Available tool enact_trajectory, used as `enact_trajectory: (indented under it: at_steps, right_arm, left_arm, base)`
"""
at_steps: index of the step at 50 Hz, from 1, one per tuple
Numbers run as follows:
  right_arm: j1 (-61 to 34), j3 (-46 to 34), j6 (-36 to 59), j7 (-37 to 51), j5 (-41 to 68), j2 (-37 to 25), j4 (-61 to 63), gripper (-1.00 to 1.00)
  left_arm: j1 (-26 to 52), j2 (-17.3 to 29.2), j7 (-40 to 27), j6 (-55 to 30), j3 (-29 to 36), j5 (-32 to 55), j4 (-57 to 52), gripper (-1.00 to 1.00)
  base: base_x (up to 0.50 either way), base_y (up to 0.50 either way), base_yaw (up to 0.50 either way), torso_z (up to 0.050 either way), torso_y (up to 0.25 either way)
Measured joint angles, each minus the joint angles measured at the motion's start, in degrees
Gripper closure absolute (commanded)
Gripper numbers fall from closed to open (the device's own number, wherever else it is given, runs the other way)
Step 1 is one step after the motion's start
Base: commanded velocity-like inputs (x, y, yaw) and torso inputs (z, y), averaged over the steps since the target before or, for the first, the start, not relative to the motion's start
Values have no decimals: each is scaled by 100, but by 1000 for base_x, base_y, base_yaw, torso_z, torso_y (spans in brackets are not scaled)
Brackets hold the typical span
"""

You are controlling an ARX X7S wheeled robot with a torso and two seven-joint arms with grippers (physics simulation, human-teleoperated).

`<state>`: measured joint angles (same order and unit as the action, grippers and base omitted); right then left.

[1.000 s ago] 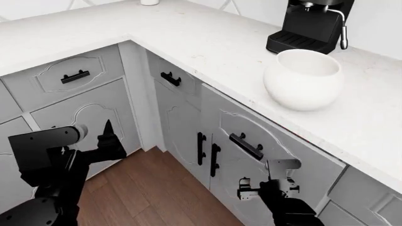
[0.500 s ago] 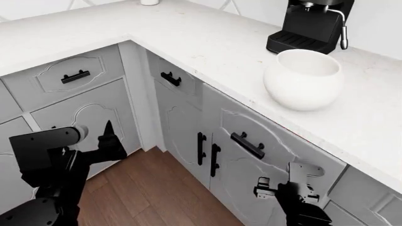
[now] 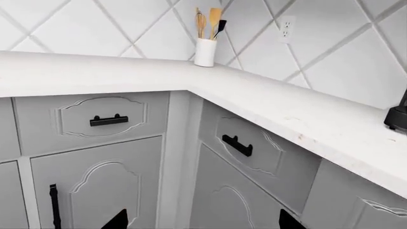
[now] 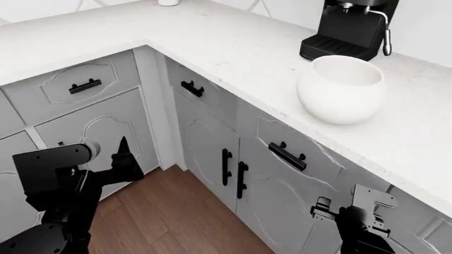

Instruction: Place the bar in the bowl and close the drawer.

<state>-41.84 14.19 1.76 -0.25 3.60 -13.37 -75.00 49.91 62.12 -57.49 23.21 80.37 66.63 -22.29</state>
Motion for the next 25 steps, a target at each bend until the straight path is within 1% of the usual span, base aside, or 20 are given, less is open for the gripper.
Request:
enact_trajectory:
  at_steps: [11,25]
  right_arm:
    - [-29,395,-26,240,-81,-84,0,-100]
    - [-79,658,-6,400,-112,-99,0,-100]
  left_arm:
    - [-33,-16,21,4,-10,1,13,-100]
    - [-34,-35,28,-31,-32,19,-17,-100]
  base:
    - [0,0,0,0,0]
    - [0,0,0,0,0]
